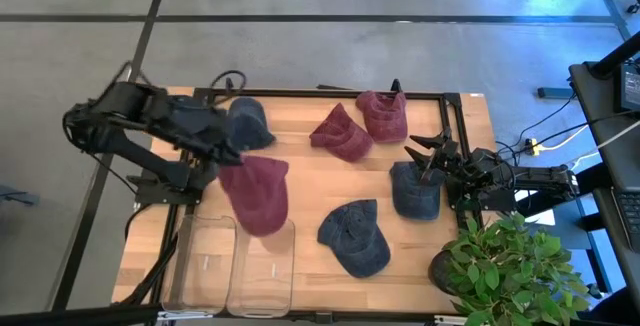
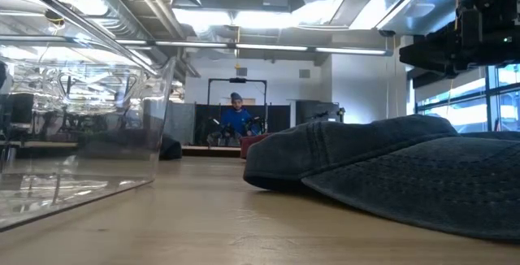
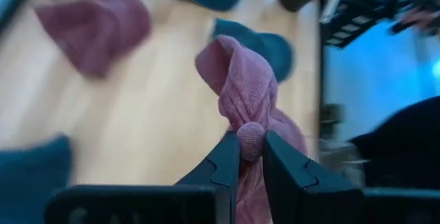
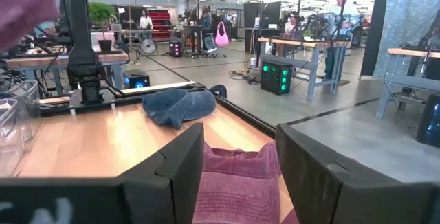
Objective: Pick & Place hat
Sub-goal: Put the bottom left red cap into the left transparent bin
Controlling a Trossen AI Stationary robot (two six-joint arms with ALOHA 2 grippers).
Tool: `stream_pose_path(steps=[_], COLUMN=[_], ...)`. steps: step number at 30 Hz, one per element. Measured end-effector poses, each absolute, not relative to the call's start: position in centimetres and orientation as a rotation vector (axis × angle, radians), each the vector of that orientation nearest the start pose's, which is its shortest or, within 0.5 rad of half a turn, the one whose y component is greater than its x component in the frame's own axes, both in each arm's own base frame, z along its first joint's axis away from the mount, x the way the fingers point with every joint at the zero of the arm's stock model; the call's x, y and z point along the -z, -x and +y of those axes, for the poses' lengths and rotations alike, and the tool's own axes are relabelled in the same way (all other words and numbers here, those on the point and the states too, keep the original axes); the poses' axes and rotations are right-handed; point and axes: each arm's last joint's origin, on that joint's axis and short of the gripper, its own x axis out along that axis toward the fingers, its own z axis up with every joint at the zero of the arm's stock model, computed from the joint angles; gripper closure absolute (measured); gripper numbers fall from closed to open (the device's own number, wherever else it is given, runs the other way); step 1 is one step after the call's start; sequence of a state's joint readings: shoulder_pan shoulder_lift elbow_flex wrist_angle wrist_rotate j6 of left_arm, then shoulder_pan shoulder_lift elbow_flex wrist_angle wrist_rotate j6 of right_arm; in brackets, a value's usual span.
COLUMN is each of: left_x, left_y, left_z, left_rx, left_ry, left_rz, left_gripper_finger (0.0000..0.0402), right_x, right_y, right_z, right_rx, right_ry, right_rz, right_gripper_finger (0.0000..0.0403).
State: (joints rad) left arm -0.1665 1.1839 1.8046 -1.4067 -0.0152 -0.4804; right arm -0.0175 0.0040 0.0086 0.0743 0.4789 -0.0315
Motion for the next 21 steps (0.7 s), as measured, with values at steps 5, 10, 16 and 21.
stream_pose_path(steps=[5, 10, 16, 21], left_x=[-48.2, -47.6, -46.9, -46.0], left_y=[-13.0, -12.5, -13.5, -14.7], left_z=[-3.9, -5.5, -8.2, -10.3], left_rx=[-0.038, -0.041, 0.006, -0.034], left_ry=[0.600, 0.719, 0.736, 0.772], left_rz=[0.860, 0.991, 1.112, 1.193], left_gripper_finger=[0.0362, 0.0362, 0.0362, 0.0362], right_x=[-17.3, -17.3, -17.3, -17.3], right_y=[-9.4, -9.4, -9.4, -9.4], right_z=[-1.5, -1.5, -1.5, -1.5], right_rx=[0.497, 0.497, 0.498, 0.498], right_ry=[0.015, 0.015, 0.015, 0.015], right_rz=[-0.069, -0.069, -0.069, -0.069], right_gripper_finger=[0.0221, 0.0221, 0.0221, 0.0221])
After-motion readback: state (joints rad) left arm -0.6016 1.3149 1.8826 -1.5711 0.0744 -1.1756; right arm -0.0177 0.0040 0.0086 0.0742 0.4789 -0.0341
